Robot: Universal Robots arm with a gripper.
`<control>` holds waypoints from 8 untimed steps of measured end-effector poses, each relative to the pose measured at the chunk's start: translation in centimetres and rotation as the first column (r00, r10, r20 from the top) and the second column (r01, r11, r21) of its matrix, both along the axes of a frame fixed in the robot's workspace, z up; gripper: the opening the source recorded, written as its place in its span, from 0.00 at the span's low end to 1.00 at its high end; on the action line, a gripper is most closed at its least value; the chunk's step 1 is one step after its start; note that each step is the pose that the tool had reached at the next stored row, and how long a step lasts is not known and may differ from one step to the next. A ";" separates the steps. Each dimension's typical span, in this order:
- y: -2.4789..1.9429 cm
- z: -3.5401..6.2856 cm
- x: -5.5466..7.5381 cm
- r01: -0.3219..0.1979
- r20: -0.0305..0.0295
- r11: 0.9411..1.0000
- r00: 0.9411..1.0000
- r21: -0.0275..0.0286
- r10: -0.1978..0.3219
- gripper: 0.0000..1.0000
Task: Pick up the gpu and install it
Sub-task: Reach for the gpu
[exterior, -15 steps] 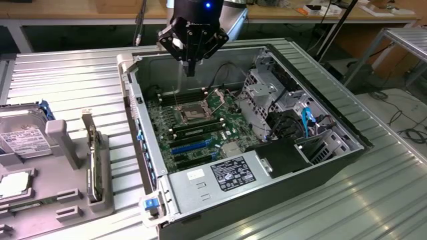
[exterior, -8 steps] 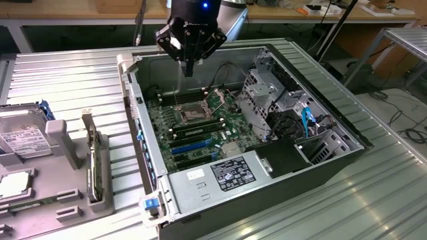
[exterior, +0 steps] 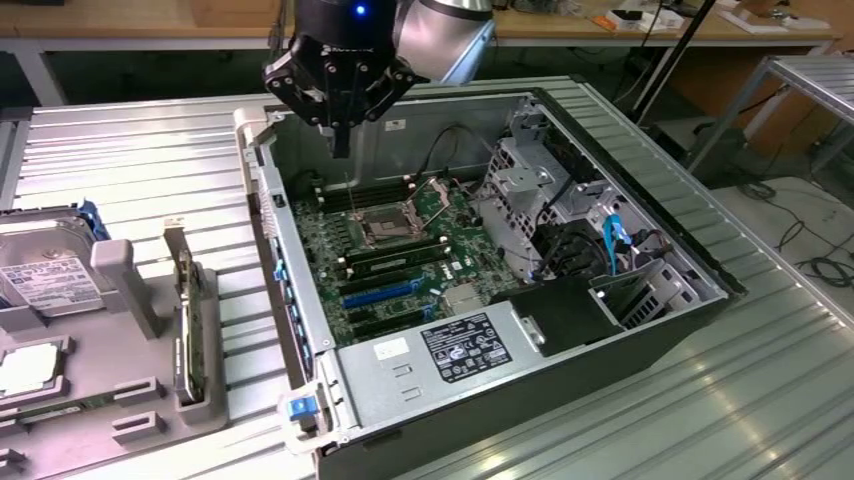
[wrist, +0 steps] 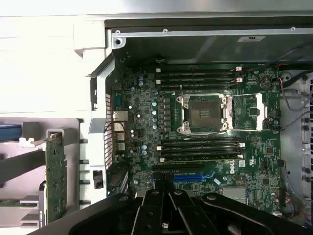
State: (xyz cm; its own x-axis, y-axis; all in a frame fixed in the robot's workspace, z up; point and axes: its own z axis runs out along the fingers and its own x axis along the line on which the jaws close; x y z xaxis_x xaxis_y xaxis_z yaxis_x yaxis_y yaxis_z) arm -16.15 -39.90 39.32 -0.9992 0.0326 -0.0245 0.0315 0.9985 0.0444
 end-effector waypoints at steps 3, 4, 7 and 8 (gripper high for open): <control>0.00 0.00 -1.3 0.000 0.000 1.000 1.000 0.000 0.000 0.11; 0.00 0.00 -1.6 0.000 0.000 1.000 1.000 0.000 0.000 0.11; 0.00 -0.01 -2.6 0.000 0.000 1.000 1.000 0.000 0.000 0.11; 0.00 -0.01 -3.1 0.000 0.000 1.000 1.000 0.000 0.000 0.11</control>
State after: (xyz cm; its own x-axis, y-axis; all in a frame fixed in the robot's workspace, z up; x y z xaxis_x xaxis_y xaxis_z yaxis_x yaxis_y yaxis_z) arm -19.24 -39.89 39.31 -0.9992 0.0326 -0.0245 0.0315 0.9985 0.0444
